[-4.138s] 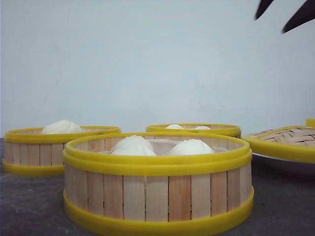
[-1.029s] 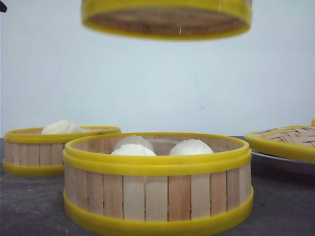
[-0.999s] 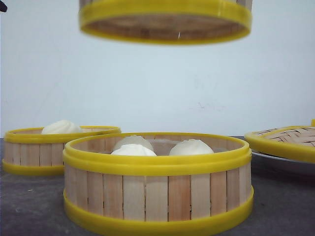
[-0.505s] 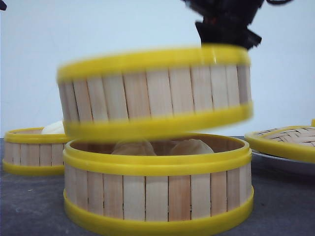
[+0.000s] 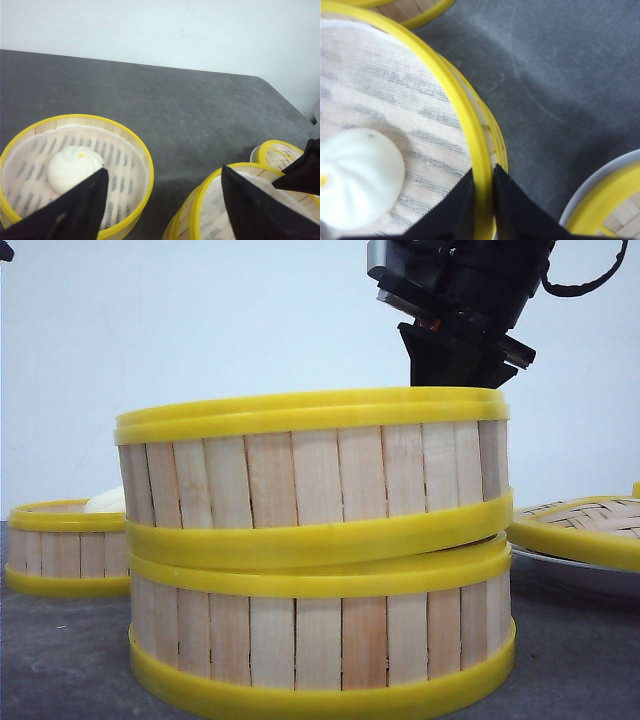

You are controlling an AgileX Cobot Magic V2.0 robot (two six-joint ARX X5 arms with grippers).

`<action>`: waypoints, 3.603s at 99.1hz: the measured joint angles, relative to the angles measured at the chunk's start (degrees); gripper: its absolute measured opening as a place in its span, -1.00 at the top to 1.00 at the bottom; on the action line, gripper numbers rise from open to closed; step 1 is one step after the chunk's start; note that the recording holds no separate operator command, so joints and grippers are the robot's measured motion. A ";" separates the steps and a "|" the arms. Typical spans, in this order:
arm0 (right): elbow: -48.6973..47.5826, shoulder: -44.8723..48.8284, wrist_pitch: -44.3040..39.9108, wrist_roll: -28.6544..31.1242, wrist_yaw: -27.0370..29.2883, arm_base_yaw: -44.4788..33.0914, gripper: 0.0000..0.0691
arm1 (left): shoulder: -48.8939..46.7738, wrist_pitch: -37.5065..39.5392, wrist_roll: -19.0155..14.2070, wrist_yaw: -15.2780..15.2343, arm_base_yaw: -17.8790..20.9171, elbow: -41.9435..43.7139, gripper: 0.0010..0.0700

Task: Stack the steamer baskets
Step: 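Lower the basket onto the front basket and open the right gripper, then raise the right gripper away from the stack, then lower the left gripper onto the rim of the basket beside the stack and close, then lift the basket with the left gripper and set it atop the stack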

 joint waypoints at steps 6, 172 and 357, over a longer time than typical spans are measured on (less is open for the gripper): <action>-0.02 0.22 0.02 0.00 0.24 0.00 0.91 | 0.00 0.02 0.00 0.00 0.00 0.00 -0.23; -0.09 -45.81 -5.90 9.97 16.98 9.22 -0.05 | 19.19 -2.05 2.62 -12.00 7.26 4.83 0.00; -0.09 -48.87 -9.35 12.22 18.49 9.44 -0.05 | 56.28 -8.48 0.50 -16.79 12.81 19.17 0.93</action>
